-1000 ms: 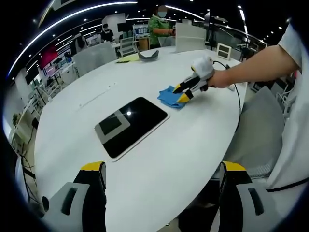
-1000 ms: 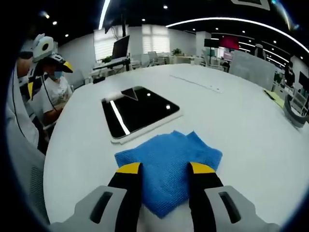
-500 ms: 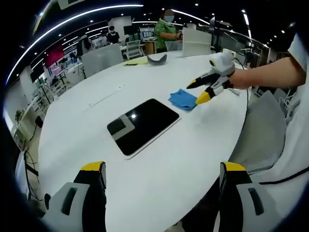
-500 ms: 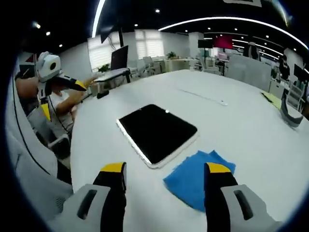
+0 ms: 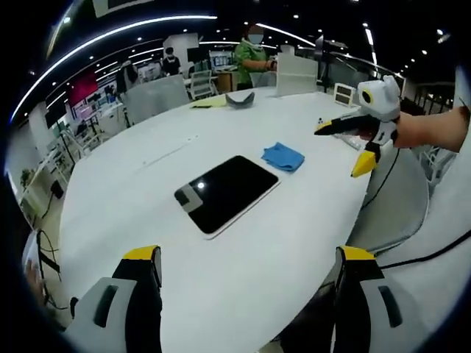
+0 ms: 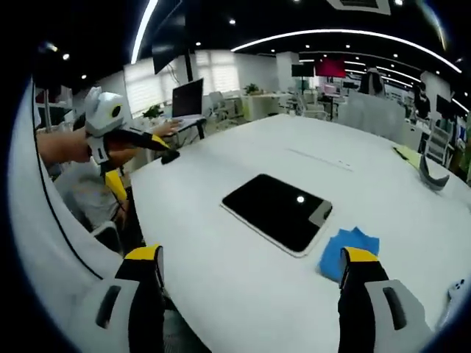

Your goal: Wipe the mirror surface with the cleaning cloth until all visible marks leave the cleaned area.

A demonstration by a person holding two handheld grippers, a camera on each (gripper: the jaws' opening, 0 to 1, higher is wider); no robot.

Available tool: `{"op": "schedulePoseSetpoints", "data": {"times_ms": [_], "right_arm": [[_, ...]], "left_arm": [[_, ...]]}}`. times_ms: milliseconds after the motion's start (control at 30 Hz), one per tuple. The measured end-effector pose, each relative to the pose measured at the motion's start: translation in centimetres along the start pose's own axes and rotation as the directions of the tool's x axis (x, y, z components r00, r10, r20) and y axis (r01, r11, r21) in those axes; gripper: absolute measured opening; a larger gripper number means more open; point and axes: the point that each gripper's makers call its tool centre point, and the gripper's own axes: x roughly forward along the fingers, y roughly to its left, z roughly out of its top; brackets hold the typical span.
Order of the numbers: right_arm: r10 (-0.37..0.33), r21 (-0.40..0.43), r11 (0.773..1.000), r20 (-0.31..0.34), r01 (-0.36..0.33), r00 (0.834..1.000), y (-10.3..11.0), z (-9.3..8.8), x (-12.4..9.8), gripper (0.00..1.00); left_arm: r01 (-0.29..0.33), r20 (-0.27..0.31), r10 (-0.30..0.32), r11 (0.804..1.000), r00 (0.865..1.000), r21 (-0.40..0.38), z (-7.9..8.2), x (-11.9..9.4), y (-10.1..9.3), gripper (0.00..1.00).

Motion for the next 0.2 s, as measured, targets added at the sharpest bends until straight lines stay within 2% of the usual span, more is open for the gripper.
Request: {"op": "schedulePoseSetpoints", "data": {"times_ms": [67, 133, 167, 200], "right_arm": [[-0.009, -0.011, 1.000, 0.000, 0.009, 1.000, 0.3, 0.1, -0.1, 1.00], [-0.026, -0.022, 0.999, -0.033, 0.026, 0.999, 0.6, -0.4, -0.1, 1.00], [-0.051, -0.052, 0.997, -0.039, 0.049, 0.998, 0.4, -0.6, -0.1, 1.00], [-0.054, -0.046, 0.998, -0.047, 0.052, 0.997, 0.4, -0.7, 0.0, 1.00]], "left_arm": [[0.000, 0.012, 0.000, 1.000, 1.000, -0.021, 0.0, -0.4, 0.3, 0.99], [0.006, 0.025, -0.005, 1.000, 1.000, -0.027, -0.2, -0.7, 0.4, 0.99], [0.004, 0.007, -0.004, 1.000, 1.000, -0.019, -1.1, -0.6, 0.5, 0.99], [0.009, -0.019, -0.009, 1.000, 1.000, -0.011, -1.8, -0.7, 0.4, 0.99]]}}
